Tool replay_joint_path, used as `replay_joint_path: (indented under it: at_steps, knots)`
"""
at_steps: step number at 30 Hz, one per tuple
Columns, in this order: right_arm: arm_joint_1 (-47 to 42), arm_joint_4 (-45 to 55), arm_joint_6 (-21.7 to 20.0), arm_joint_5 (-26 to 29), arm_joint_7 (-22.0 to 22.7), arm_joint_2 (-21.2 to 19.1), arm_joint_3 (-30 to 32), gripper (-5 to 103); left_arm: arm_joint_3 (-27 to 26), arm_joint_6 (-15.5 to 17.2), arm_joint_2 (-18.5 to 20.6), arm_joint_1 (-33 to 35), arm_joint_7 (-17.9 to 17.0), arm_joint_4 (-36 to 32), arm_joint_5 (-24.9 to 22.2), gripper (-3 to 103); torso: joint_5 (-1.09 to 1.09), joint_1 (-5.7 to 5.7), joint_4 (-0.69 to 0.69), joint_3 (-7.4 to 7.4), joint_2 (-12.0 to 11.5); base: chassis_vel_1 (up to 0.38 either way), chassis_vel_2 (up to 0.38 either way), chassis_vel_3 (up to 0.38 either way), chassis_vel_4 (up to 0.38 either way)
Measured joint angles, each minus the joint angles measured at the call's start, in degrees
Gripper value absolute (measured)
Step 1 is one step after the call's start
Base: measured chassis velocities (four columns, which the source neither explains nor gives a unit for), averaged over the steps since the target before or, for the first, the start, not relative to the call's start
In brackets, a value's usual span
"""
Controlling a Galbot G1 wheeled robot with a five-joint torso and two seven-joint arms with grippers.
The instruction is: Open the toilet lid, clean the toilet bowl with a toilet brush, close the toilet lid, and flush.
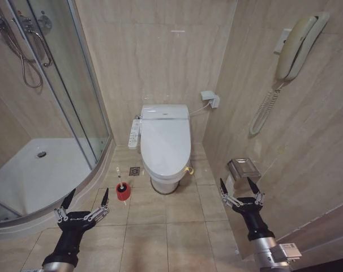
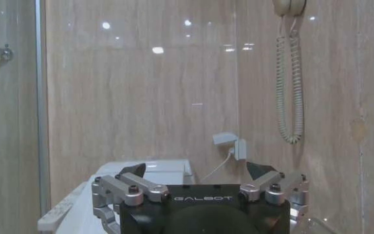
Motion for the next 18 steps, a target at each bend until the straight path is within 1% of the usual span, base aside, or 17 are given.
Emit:
replay_joint_path:
  at_steps: [11, 18]
  knots:
    - [-0.8, 1.9, -1.8, 1.0, -0.7, 0.5, 0.6, 100, 0.0, 0.0, 0.0, 0.0, 0.0, 0.0, 0.0, 100, 0.00, 0.00, 0.00, 0.00, 0.0, 0.000, 0.000, 0.000, 0.000]
    - [-0.8, 1.7, -0.7, 1.0, -1.5, 1.0, 0.4, 100, 0.0, 0.0, 0.0, 0.0, 0.0, 0.0, 0.0, 100, 0.00, -0.01, 0.00, 0.00, 0.0, 0.000, 0.000, 0.000, 0.000]
